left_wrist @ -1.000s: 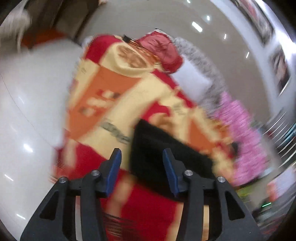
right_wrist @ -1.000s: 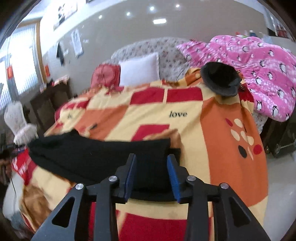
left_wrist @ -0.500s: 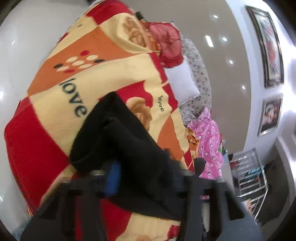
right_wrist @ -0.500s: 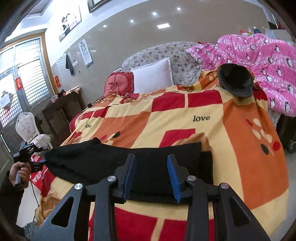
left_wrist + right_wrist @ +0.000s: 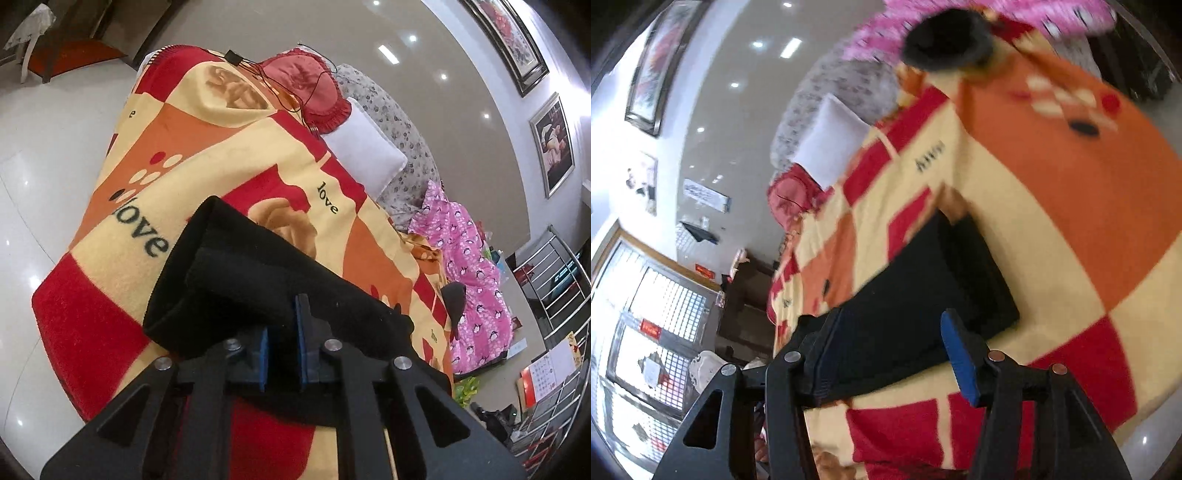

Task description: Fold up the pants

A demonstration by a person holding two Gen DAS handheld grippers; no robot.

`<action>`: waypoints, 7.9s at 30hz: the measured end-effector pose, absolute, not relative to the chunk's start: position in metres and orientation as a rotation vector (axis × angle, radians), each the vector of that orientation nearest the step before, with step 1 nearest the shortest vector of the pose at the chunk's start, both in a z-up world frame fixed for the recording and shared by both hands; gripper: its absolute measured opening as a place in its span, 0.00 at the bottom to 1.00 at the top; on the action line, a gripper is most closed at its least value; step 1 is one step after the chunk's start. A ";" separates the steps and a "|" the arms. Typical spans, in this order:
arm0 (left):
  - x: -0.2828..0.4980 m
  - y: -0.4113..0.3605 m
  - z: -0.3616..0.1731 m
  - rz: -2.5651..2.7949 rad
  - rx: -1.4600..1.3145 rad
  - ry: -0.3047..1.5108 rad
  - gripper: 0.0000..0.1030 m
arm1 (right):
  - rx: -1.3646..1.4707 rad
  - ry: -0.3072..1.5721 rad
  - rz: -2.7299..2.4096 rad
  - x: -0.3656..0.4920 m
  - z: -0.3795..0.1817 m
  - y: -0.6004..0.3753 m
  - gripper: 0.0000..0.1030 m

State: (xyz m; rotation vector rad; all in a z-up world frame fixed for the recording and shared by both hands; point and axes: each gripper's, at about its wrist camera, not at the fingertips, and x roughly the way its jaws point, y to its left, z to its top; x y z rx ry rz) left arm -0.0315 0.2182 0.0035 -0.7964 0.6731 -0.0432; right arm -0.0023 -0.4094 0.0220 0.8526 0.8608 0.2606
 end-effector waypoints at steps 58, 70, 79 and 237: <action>-0.015 0.177 -0.010 0.037 -0.347 0.638 0.24 | -0.140 0.891 0.687 0.104 0.019 -0.081 0.01; -0.020 0.172 -0.011 0.043 -0.351 0.618 0.24 | -0.083 0.957 0.603 0.133 0.021 -0.070 0.04; -0.026 0.133 0.025 -0.059 -0.371 0.608 0.41 | 0.035 0.789 0.505 0.082 0.045 -0.198 0.13; 0.064 -0.001 0.017 -0.357 -0.231 0.771 0.00 | 0.010 0.689 0.430 0.034 0.058 -0.224 0.07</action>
